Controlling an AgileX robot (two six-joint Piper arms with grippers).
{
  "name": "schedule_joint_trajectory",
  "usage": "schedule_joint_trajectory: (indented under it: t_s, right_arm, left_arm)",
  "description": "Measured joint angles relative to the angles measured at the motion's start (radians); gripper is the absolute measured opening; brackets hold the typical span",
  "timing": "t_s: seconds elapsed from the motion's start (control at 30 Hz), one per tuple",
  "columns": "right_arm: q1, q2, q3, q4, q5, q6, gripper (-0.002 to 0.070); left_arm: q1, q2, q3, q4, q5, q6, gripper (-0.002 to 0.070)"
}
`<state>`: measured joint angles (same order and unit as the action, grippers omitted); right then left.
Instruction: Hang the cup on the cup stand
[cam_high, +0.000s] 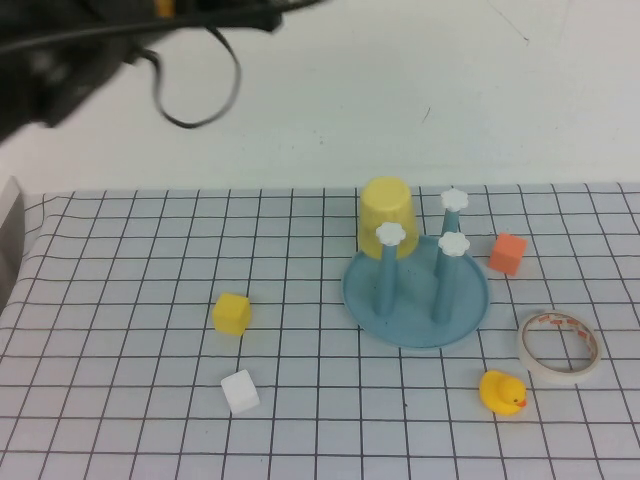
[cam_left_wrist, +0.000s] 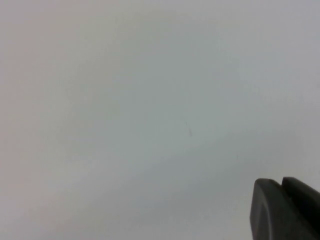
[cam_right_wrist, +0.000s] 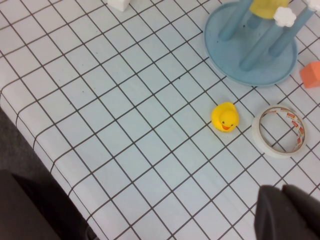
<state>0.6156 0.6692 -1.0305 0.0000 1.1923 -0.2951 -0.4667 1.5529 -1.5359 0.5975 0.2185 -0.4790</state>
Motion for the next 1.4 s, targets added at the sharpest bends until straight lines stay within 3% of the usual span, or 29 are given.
schedule_joint_trajectory:
  t_s: [0.43, 0.57, 0.73, 1.07, 1.4]
  right_arm:
    - [0.0, 0.0, 0.0, 0.0, 0.0, 0.0, 0.0001]
    - [0.0, 0.0, 0.0, 0.007, 0.0, 0.0, 0.0001]
    - [0.0, 0.0, 0.0, 0.0, 0.0, 0.0, 0.0]
    - [0.0, 0.0, 0.0, 0.007, 0.0, 0.0, 0.0]
    - [0.0, 0.0, 0.0, 0.007, 0.0, 0.0, 0.0]
  left_arm:
    - [0.0, -0.758, 0.567, 0.074, -0.08, 0.0, 0.0]
    - [0.0, -1.008, 0.763, 0.091, -0.019, 0.0, 0.0]
    - [0.0, -1.215, 0.913, 0.093, 0.202, 0.0, 0.0]
    - [0.0, -1.357, 1.015, 0.063, 0.263, -0.008, 0.0]
    - [0.002, -1.358, 1.207, -0.037, 0.123, -0.104, 0.0]
